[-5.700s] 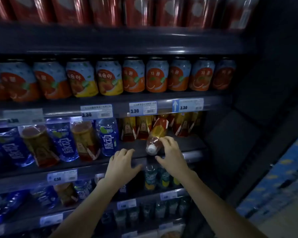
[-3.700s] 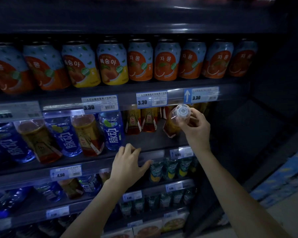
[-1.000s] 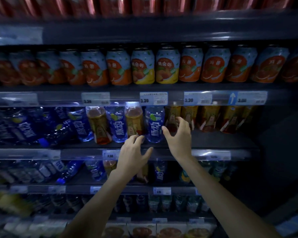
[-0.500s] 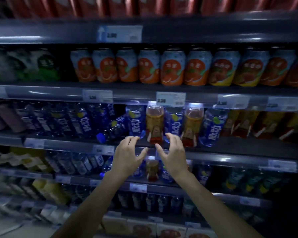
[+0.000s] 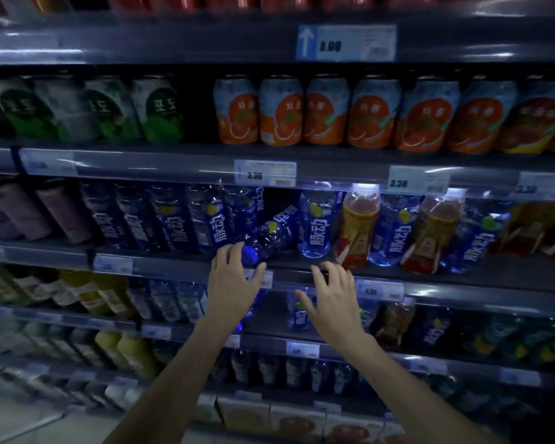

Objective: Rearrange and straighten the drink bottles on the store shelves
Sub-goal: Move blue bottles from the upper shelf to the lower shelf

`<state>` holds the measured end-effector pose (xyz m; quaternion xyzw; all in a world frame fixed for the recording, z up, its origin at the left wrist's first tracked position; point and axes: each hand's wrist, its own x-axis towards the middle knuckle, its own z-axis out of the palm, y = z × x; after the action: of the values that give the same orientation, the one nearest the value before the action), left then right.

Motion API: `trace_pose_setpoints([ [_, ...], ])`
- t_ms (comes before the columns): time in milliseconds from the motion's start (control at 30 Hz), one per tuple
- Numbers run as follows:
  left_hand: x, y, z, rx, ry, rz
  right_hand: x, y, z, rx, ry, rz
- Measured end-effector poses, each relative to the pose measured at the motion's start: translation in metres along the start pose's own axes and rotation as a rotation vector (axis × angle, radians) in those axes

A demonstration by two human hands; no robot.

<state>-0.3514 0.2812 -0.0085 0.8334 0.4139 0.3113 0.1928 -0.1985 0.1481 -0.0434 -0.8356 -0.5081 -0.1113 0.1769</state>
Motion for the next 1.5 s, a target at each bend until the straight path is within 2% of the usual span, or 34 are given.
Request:
trace_pose_setpoints([
  [233, 0.010, -0.007, 0.013, -0.179, -0.026, -0.055, 0.001, 0.008, 0.001, -0.045, -0.008, 0.041],
  [933, 0.003, -0.012, 0.020, -0.517, 0.170, -0.172, 0.000, 0.004, -0.003, -0.063, -0.009, 0.047],
  [1167, -0.003, 0.004, 0.001, -0.628, 0.282, -0.157, -0.001, 0.002, -0.002, -0.050, 0.018, 0.076],
  [1300, -0.002, 0.010, -0.007, -0.607, 0.320, -0.104, -0.001, 0.002, -0.001, -0.049, 0.018, 0.085],
  [1500, 0.010, 0.032, -0.024, -0.705, 0.401, -0.049, -0.001, 0.003, 0.000, -0.051, 0.021, 0.082],
])
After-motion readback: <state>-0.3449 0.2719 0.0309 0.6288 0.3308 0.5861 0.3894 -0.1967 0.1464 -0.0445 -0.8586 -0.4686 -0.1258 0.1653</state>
